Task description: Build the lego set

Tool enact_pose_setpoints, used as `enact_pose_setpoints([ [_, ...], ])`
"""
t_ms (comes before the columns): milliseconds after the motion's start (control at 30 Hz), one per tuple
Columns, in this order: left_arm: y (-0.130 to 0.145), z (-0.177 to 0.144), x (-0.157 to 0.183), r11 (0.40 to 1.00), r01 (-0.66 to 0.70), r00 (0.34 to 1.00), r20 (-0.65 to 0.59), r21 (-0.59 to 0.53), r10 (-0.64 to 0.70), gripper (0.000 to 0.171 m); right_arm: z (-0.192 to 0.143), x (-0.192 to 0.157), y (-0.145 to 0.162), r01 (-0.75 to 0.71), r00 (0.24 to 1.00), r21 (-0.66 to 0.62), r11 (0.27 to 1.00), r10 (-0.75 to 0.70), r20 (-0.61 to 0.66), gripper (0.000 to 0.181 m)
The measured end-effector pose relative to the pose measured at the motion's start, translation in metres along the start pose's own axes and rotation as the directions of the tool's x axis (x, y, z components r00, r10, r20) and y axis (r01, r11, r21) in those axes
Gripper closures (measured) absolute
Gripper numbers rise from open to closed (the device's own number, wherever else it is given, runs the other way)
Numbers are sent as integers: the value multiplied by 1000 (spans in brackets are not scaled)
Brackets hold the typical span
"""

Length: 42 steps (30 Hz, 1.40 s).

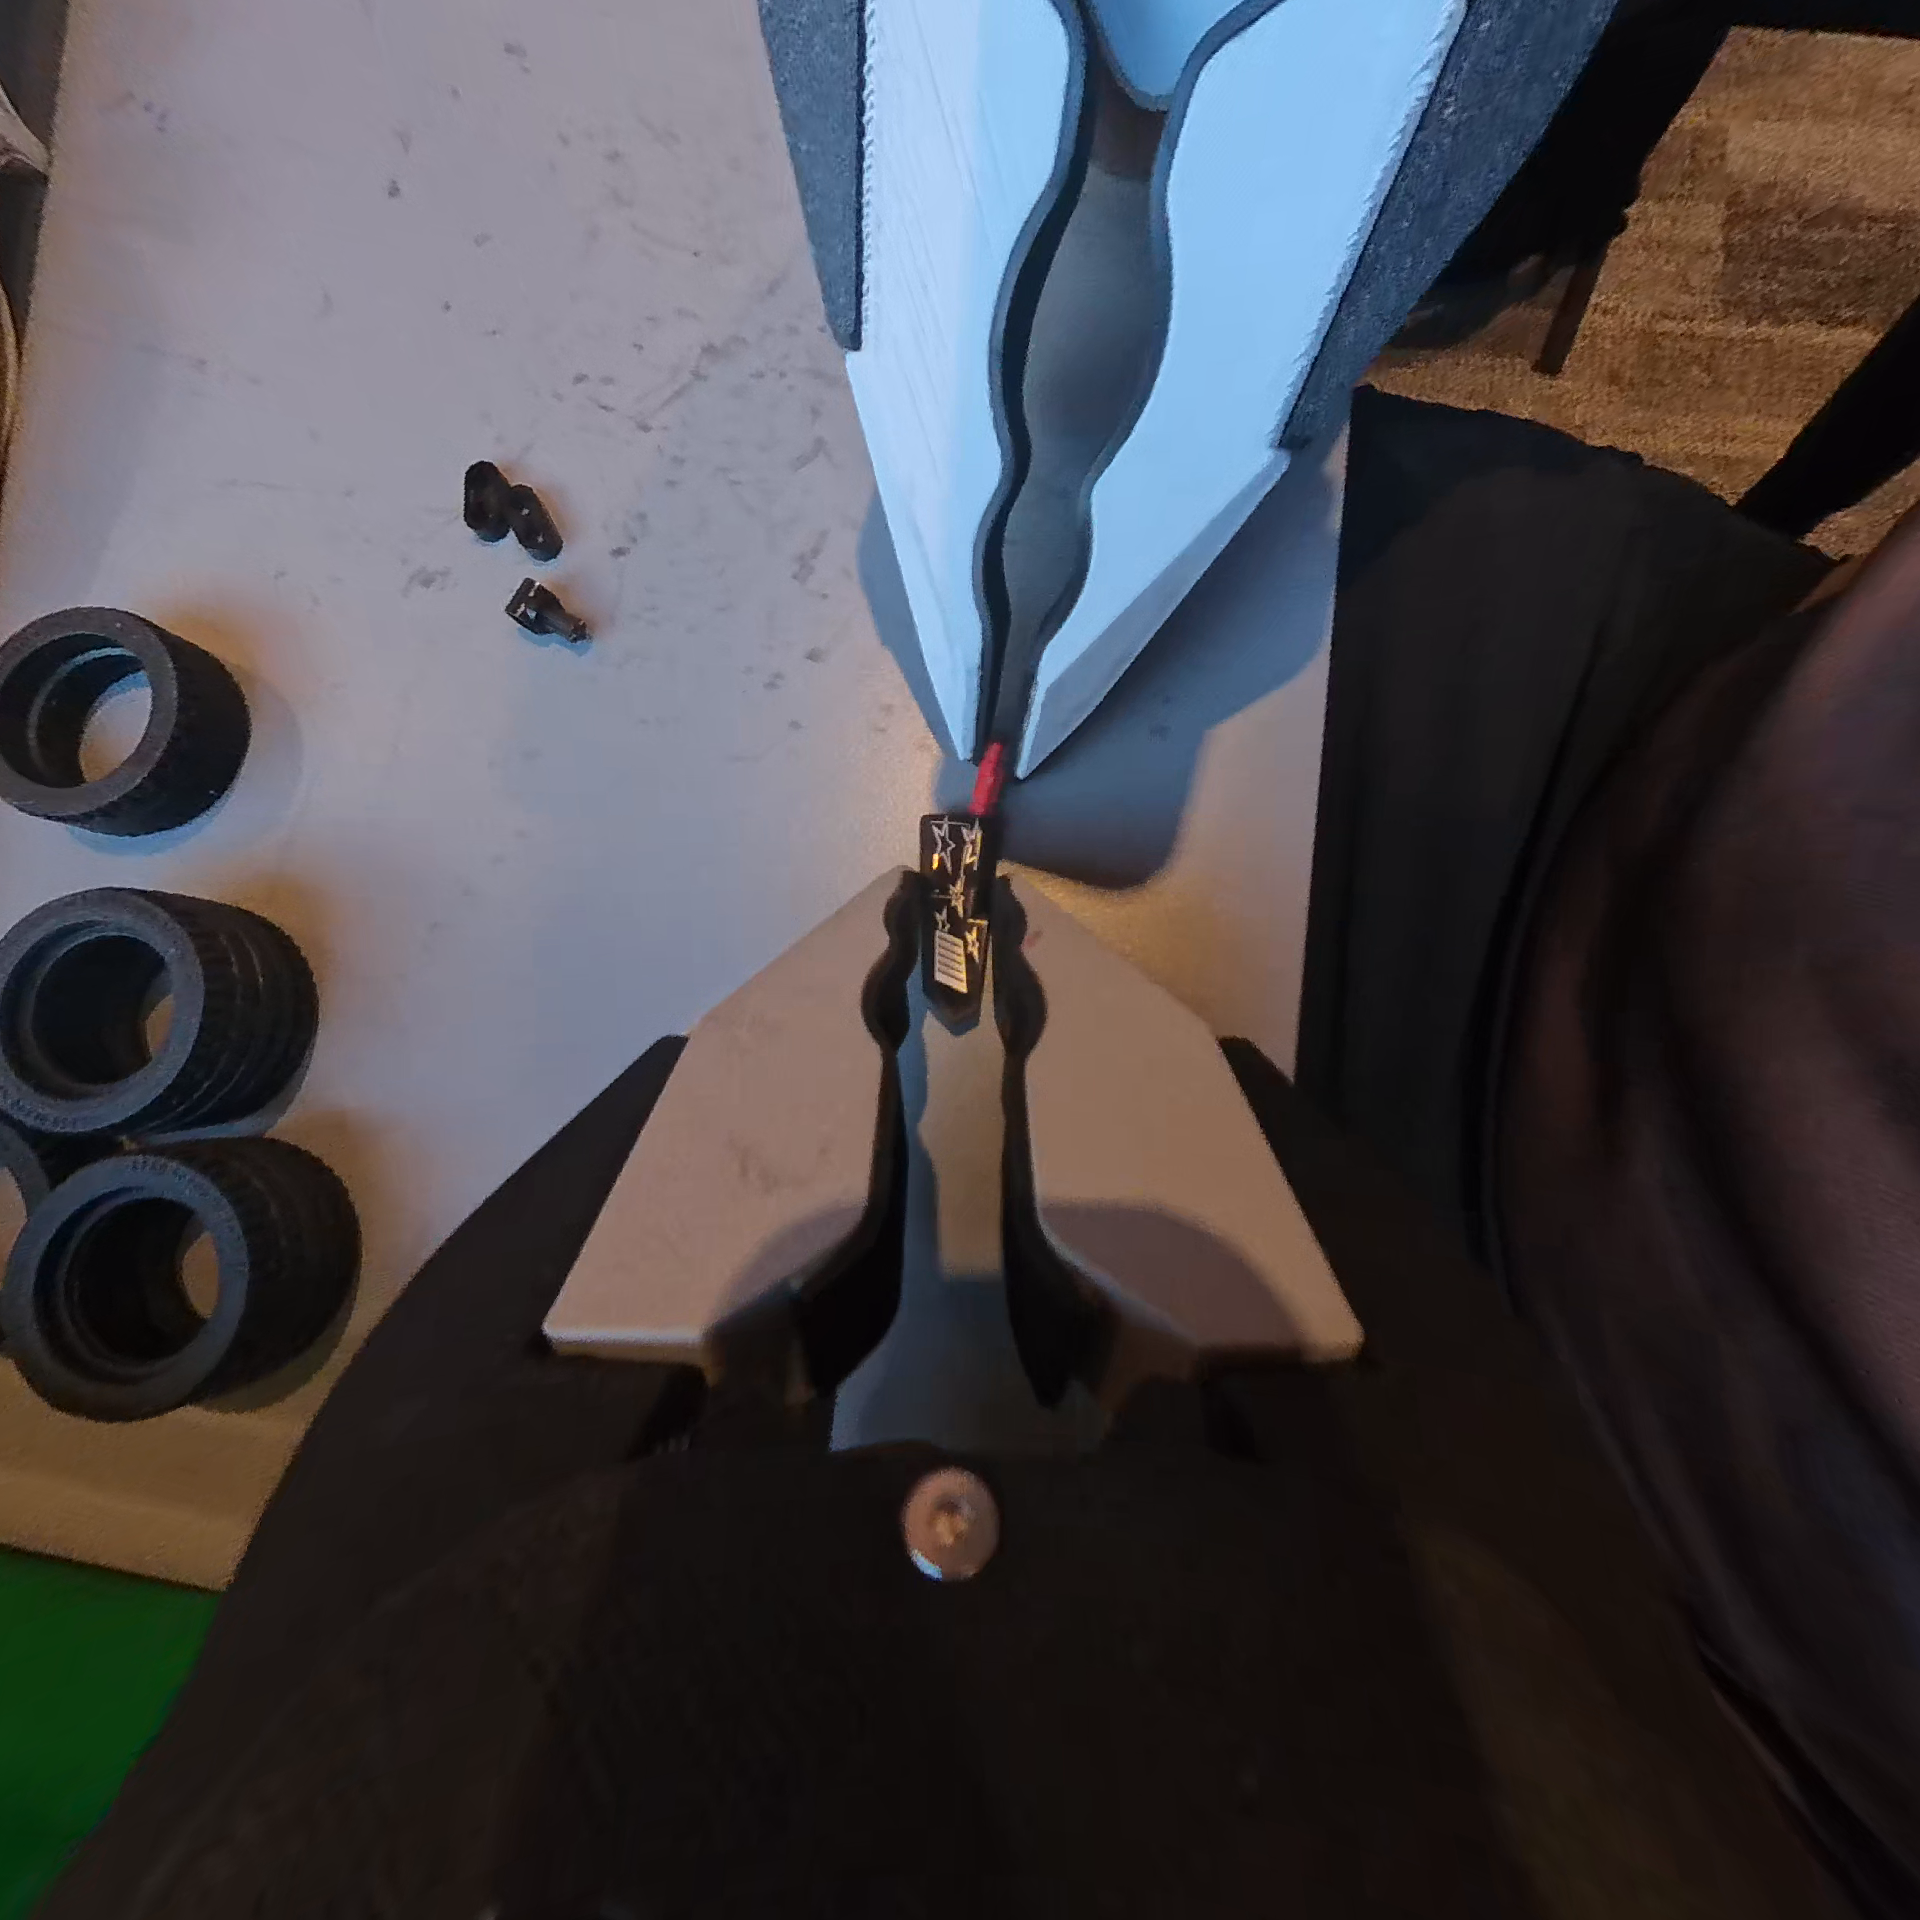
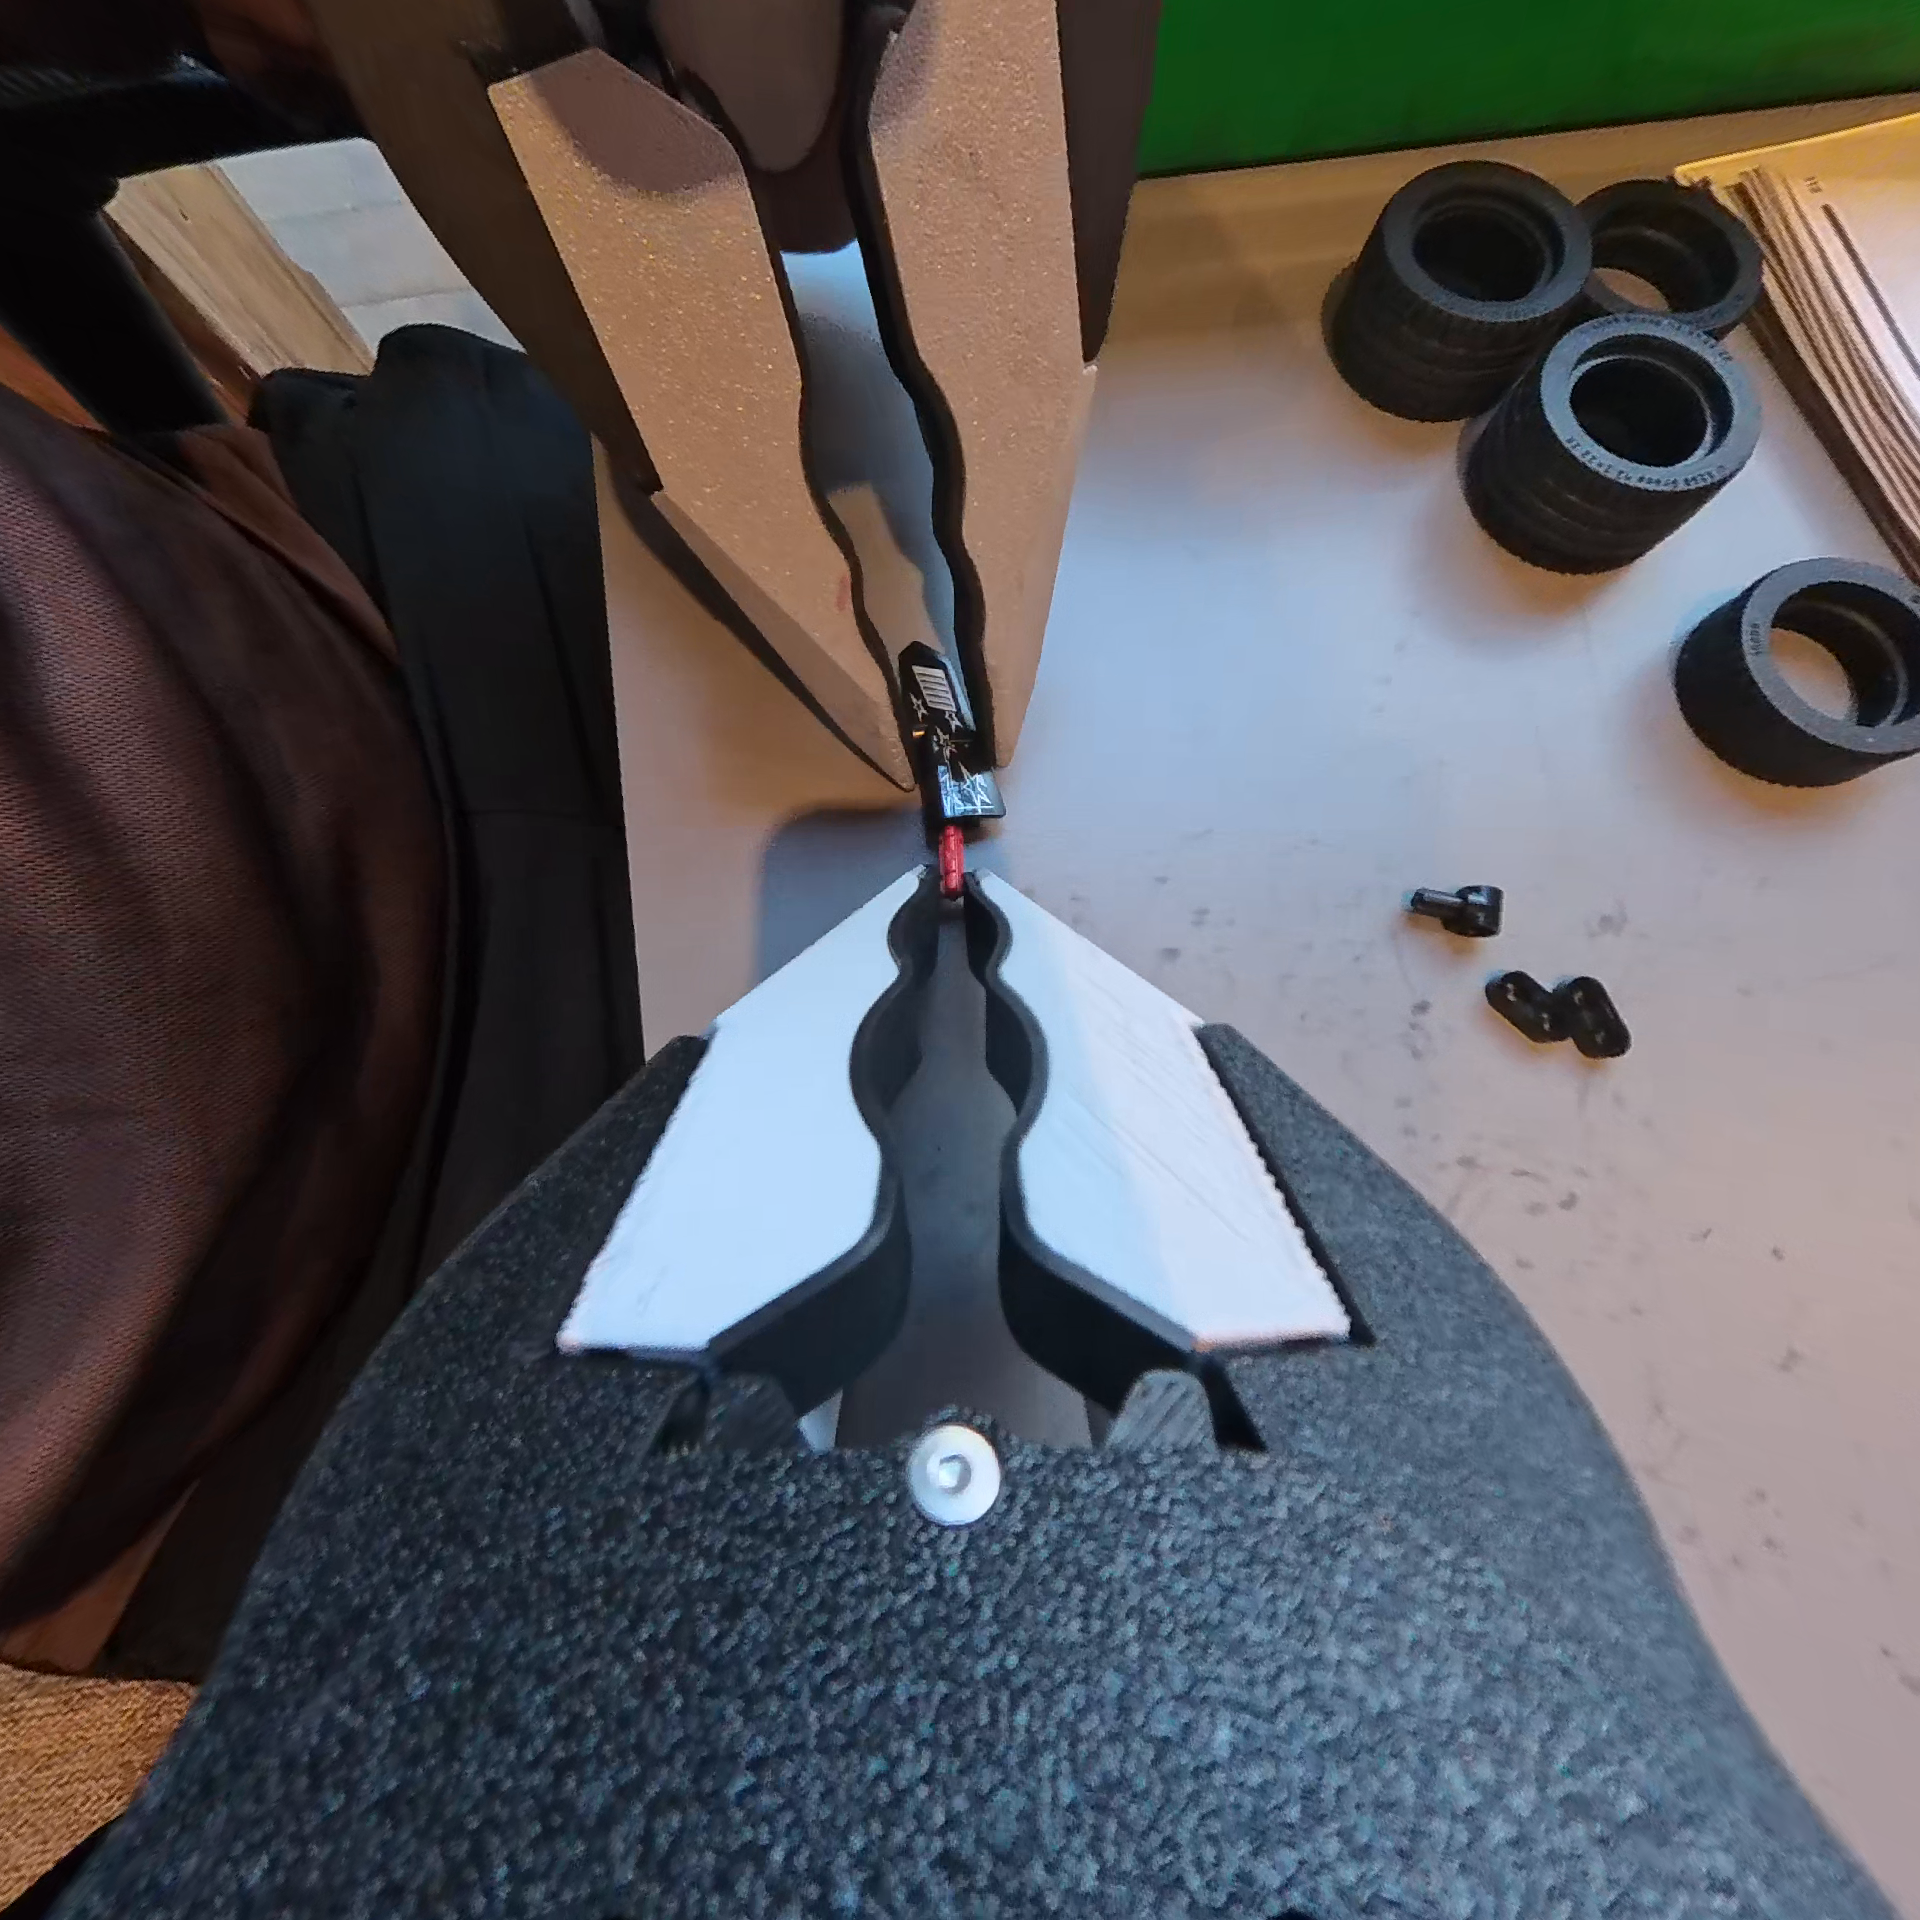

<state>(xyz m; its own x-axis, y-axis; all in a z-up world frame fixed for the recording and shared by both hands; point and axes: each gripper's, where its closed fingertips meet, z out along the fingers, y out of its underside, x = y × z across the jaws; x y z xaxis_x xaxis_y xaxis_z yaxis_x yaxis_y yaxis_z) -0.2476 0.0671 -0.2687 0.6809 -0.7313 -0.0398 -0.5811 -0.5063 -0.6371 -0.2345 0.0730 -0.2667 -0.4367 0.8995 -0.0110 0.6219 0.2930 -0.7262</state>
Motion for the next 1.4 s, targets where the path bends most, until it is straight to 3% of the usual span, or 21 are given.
enact_pose_setpoints([
  [500, 2, -2, 2, 1000, 3, 1000, 23, 23, -4, 161, 5, -3, -3, -2, 1000, -9, 1000, 2, 17, 178],
  [833, 2, -2, 2, 996, -84, 996, 6, 16, 84, 162, 6, -3, -4, 141, 990, -50, 989, -140, 11, 178],
  [1033, 3, -2, 3, 983, -184, 983, 17, -14, 184, 163, 7, -4, -5, -8, 992, -57, 998, 15, 125, 178],
  [1267, 3, -2, 3, 984, -179, 983, -35, 16, 180, 162, 8, -5, -5, 166, 979, -50, 985, -158, 132, 178],
  [1400, 3, -3, 6, 980, -200, 979, -41, 8, 200, 163, 7, -7, -4, 179, 967, -65, 982, -164, 194, 178],
])
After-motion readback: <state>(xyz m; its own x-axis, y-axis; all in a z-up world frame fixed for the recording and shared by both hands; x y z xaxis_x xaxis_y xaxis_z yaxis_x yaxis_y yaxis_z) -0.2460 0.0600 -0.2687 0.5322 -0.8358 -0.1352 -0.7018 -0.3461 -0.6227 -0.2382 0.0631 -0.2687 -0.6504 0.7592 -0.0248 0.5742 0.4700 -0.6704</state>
